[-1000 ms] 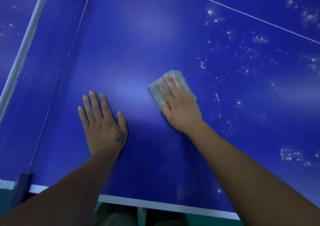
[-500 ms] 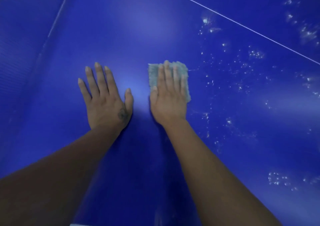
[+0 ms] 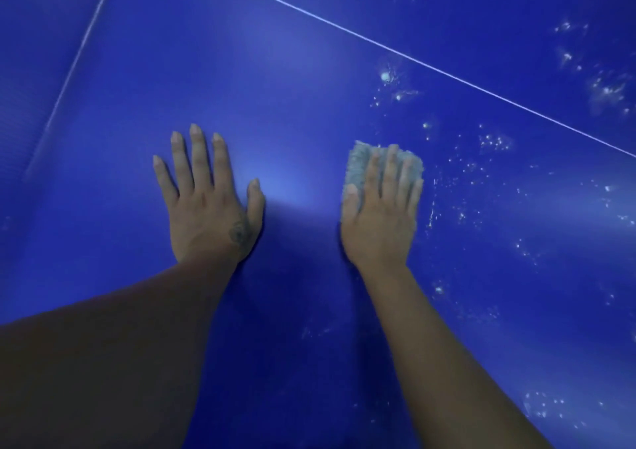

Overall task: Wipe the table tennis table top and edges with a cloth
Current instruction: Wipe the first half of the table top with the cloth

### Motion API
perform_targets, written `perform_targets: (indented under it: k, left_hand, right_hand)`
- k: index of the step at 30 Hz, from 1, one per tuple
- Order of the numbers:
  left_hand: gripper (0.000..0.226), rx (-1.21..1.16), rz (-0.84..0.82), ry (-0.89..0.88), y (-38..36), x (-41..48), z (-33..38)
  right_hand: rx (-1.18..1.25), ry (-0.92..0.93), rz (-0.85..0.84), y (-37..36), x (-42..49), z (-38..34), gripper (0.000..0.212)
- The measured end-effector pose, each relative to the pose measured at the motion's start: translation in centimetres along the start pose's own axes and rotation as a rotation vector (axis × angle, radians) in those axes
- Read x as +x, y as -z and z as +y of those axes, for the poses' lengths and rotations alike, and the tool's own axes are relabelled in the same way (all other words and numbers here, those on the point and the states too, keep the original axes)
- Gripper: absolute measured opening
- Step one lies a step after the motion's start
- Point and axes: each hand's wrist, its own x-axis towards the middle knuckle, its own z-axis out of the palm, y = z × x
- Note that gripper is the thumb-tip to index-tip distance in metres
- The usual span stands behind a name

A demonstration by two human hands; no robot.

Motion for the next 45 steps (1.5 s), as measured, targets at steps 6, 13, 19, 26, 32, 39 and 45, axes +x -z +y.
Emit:
perform_targets:
  k: [6, 13, 19, 26, 32, 39, 45]
  left_hand:
    - [0.077, -0.022, 0.058, -0.004, -0.2, 0.0, 0.0]
    - [0.078, -0.04, 0.085, 0.005, -0.3, 0.0, 0.0]
    - [0.079, -0.043, 0.062, 0.012, -0.2, 0.1, 0.1]
    - [0.08, -0.036, 0.038, 0.012, 0.0, 0.2, 0.2]
    - [0.08, -0.057, 0.039, 0.017, 0.2, 0.1, 0.2]
    - [0.079, -0.066, 0.037, 0.016, 0.0, 0.1, 0.1]
    - [0.079, -0.055, 0.037, 0.012, 0.0, 0.0, 0.1]
  right_hand:
    - [0.086, 0.115, 0.041, -0.1, 5.4, -8.7, 0.07]
    - [0.045, -0.059, -0.026, 0.2, 8.2, -0.2, 0.069]
    - [0.016, -0.155, -0.024, 0.8, 5.8, 1.4, 0.071]
    - [0.068, 0.111, 0.009, 0.3, 11.2, -9.4, 0.067]
    - [0.091, 0.024, -0.011, 0.7, 16.8, -6.2, 0.068]
    - [0.064, -0.25, -0.016, 1.9, 15.6, 7.5, 0.064]
    - [0.087, -0.389, -0.066, 1.7, 14.9, 6.9, 0.068]
